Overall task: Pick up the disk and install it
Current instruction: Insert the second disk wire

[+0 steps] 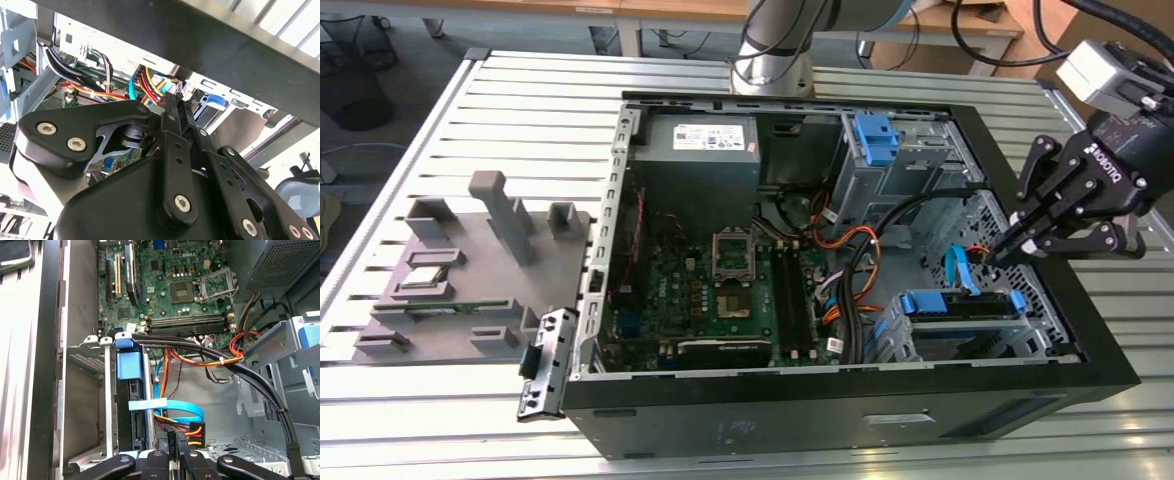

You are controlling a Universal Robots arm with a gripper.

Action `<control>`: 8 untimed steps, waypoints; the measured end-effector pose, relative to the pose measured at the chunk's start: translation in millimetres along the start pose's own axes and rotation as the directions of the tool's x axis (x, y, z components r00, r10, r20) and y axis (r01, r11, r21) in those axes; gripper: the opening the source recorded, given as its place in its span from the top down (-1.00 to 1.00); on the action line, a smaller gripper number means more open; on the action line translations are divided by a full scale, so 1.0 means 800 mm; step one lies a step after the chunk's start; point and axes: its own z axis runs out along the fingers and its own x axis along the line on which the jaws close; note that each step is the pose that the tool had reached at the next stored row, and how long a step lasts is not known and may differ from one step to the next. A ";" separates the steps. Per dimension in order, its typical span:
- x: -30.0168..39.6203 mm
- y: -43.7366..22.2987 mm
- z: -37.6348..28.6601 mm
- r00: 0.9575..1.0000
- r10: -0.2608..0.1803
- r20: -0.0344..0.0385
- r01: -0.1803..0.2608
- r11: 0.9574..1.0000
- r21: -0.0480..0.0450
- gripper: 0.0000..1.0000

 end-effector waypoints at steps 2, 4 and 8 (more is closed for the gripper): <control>0.0006 0.0010 0.0004 1.000 -0.001 0.002 0.001 1.000 0.016 0.64; 0.0012 0.0035 0.0010 1.000 -0.001 0.003 0.001 1.000 0.028 0.64; 0.0023 0.0116 0.0031 1.000 -0.001 0.006 0.000 0.999 0.048 0.64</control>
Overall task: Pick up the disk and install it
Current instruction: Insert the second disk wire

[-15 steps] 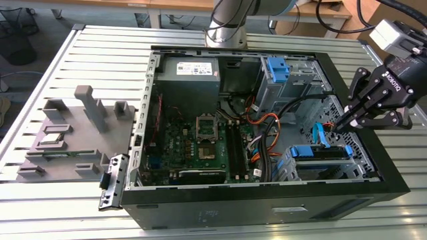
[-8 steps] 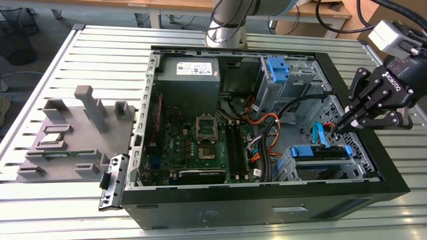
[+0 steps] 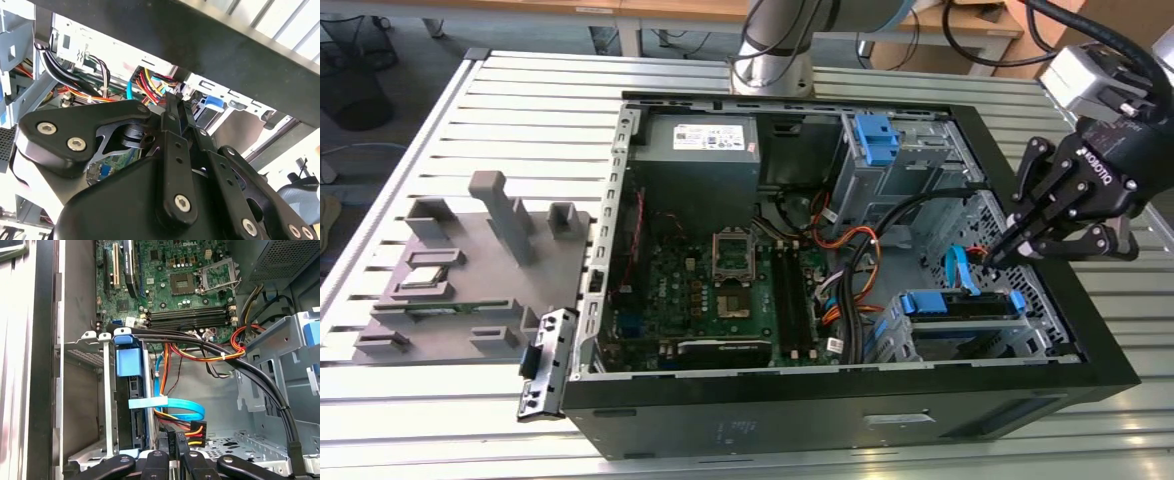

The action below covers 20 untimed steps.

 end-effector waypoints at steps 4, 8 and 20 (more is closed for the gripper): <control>0.0014 0.0060 0.0012 1.000 0.000 0.003 0.000 1.000 0.021 0.64; 0.0030 0.0085 0.0018 1.000 -0.004 0.006 0.004 0.999 0.042 0.64; 0.0110 0.0229 0.0048 1.000 -0.010 0.015 0.009 0.996 0.087 0.64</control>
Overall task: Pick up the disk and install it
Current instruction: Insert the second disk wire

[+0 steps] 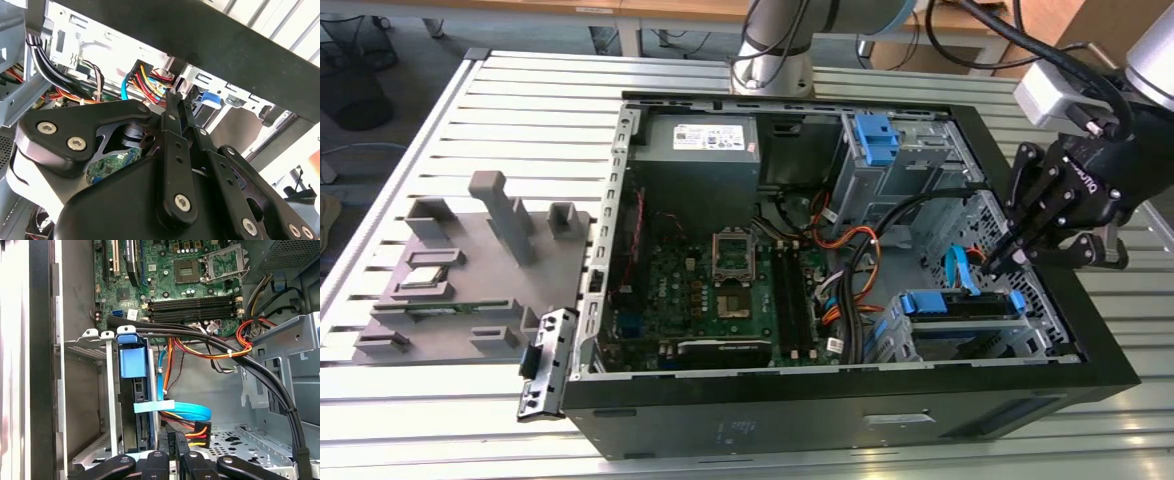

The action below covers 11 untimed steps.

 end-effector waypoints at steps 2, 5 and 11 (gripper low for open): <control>0.0019 0.0026 0.0005 1.000 -0.001 0.002 0.001 1.000 0.006 0.64; 0.0053 0.0059 0.0010 1.000 -0.001 0.005 0.001 1.000 0.014 0.64; 0.0123 0.0091 0.0015 1.000 -0.003 0.009 0.002 1.000 0.029 0.64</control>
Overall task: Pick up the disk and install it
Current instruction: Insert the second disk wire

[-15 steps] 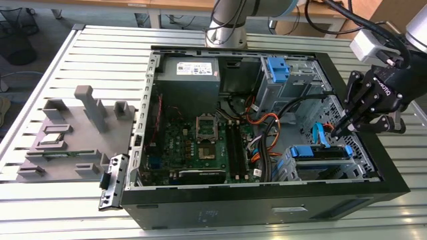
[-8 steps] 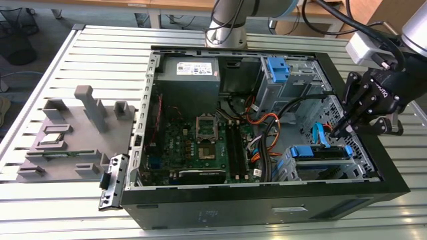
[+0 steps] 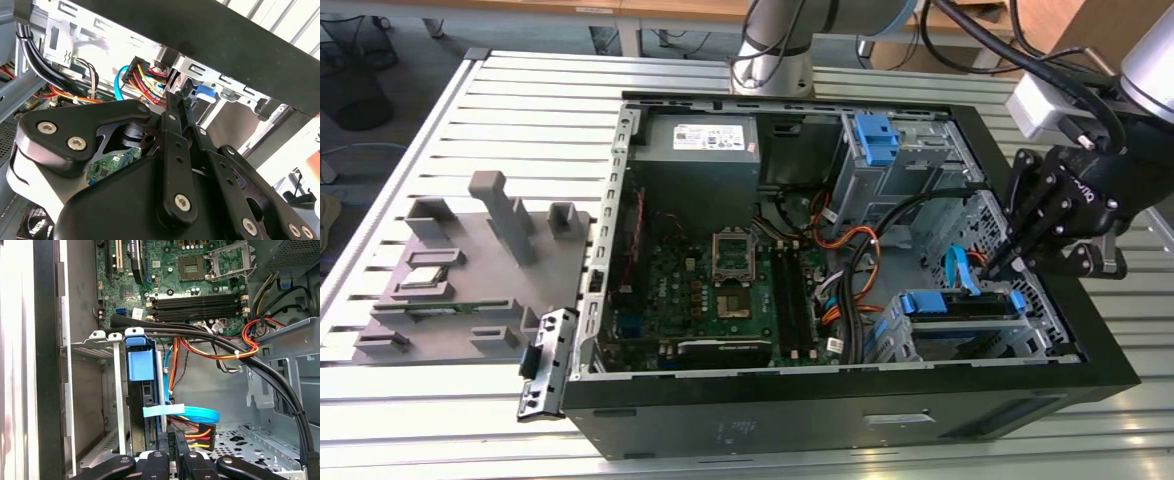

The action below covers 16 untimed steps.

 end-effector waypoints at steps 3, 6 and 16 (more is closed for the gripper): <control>0.0041 0.0009 0.0002 1.000 -0.001 0.004 0.001 1.000 0.007 0.64; 0.0075 0.0018 0.0004 1.000 -0.001 0.010 0.001 1.000 0.012 0.64; 0.0098 0.0033 -0.0013 1.000 -0.002 0.023 0.002 1.000 0.021 0.64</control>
